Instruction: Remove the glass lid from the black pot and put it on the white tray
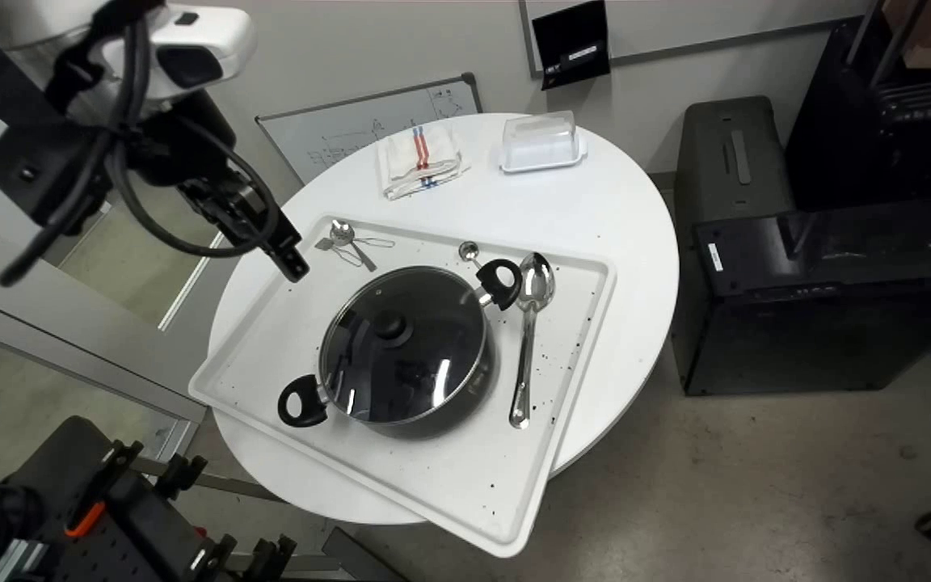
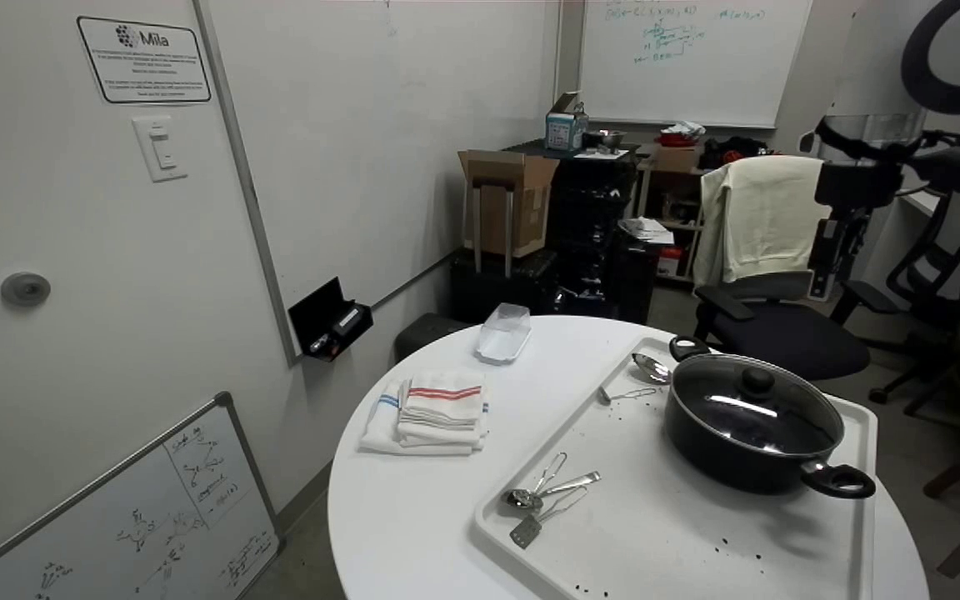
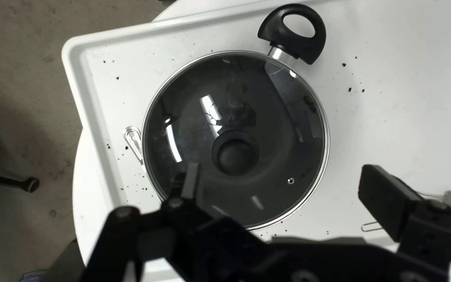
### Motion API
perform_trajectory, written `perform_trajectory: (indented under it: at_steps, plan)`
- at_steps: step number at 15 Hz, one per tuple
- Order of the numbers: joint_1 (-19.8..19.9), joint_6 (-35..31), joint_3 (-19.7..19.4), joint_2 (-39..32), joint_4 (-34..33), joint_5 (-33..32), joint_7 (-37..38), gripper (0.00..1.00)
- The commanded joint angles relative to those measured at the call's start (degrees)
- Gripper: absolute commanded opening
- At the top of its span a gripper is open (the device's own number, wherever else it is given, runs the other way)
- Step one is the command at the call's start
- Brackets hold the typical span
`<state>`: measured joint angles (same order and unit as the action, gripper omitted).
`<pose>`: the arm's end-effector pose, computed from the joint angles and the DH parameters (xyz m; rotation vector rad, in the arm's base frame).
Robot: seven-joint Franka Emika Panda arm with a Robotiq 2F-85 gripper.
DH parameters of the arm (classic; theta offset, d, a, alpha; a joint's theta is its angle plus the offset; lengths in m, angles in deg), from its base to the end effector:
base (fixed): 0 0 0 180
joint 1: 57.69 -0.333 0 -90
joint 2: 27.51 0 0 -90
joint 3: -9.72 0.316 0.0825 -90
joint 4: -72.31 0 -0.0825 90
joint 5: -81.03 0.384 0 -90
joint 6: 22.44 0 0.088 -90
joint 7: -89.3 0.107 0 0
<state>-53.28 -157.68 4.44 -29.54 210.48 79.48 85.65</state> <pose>0.4743 -0.0815 0.2895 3.1244 -0.1336 -0.1382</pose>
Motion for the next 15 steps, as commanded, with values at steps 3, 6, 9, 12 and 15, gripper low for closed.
perform_trajectory:
  at_steps: [3, 6, 9, 12, 15]
  plan:
    - [0.9, -7.6, 0.1, -8.3, -2.2, 0.6, -1.7, 1.0]
    - [1.3, -12.3, 0.3, -12.1, -2.5, 0.9, -2.0, 1.0]
    - [1.7, -17.0, 0.6, -15.7, -2.8, 1.1, -2.0, 1.0]
    - [2.5, -20.4, 1.2, -18.8, -3.4, 1.8, -2.6, 1.0]
    - [3.7, -22.8, 2.3, -21.2, -4.1, 2.4, -3.3, 1.0]
